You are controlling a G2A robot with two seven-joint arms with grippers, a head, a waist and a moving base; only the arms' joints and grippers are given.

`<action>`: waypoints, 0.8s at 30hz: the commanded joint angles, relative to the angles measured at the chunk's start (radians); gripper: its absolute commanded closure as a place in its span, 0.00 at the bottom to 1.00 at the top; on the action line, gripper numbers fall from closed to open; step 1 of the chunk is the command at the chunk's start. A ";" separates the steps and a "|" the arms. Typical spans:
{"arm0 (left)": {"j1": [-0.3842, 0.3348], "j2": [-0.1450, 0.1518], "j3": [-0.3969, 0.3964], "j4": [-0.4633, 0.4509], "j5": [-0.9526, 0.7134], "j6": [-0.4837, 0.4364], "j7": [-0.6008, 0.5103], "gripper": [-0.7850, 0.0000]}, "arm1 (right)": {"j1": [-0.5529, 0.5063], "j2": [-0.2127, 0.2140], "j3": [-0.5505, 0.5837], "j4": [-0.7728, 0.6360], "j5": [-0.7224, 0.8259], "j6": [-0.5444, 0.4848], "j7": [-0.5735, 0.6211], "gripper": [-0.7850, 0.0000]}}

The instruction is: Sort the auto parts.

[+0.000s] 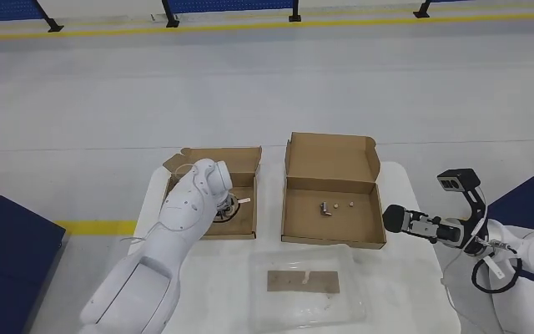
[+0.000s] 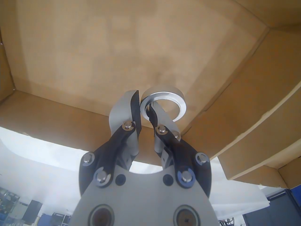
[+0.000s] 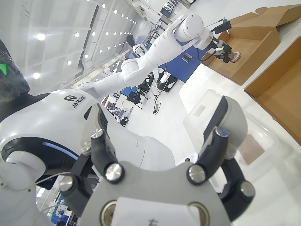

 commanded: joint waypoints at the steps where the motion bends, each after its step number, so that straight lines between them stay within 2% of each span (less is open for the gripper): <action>1: -0.005 -0.005 -0.001 0.020 -0.009 -0.007 0.011 1.00 | 0.000 0.000 0.000 0.000 0.000 0.000 0.000 0.00; 11: -0.028 -0.026 -0.020 0.108 -0.068 0.000 0.076 1.00 | 0.000 0.000 0.000 0.000 0.000 0.000 0.000 0.00; 24: -0.043 -0.047 -0.028 0.166 -0.094 0.038 0.147 1.00 | 0.000 0.000 0.000 0.000 0.000 0.000 0.000 0.00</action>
